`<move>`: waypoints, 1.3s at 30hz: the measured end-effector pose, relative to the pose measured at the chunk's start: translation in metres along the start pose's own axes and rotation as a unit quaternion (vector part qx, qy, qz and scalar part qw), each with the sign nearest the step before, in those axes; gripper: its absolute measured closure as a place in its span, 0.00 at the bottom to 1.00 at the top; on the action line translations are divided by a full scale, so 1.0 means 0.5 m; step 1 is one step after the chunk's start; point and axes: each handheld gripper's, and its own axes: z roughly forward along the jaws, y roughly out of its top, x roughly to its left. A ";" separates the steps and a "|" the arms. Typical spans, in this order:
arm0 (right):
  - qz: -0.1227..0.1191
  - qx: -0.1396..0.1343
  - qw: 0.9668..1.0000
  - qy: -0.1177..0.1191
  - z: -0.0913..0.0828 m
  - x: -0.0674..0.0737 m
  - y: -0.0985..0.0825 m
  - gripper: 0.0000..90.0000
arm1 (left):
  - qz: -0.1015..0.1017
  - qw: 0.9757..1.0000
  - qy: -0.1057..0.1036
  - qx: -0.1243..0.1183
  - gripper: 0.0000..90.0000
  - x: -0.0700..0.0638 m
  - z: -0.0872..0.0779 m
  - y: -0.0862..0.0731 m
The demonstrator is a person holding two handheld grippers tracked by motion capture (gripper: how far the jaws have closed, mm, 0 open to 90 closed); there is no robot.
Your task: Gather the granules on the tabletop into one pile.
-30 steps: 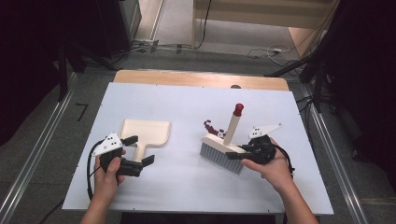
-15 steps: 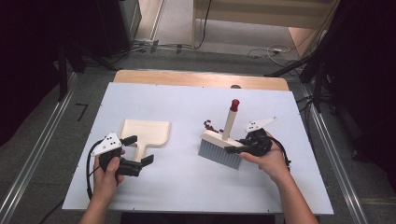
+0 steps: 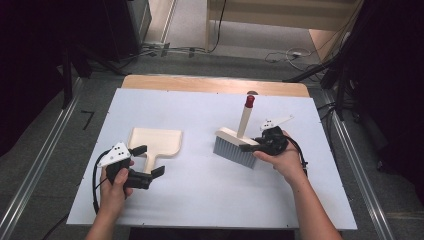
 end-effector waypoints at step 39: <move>-0.069 -0.038 0.987 -0.137 0.006 -0.041 0.027 0.72 | -0.008 1.000 -0.001 0.002 0.00 0.007 0.003 -0.007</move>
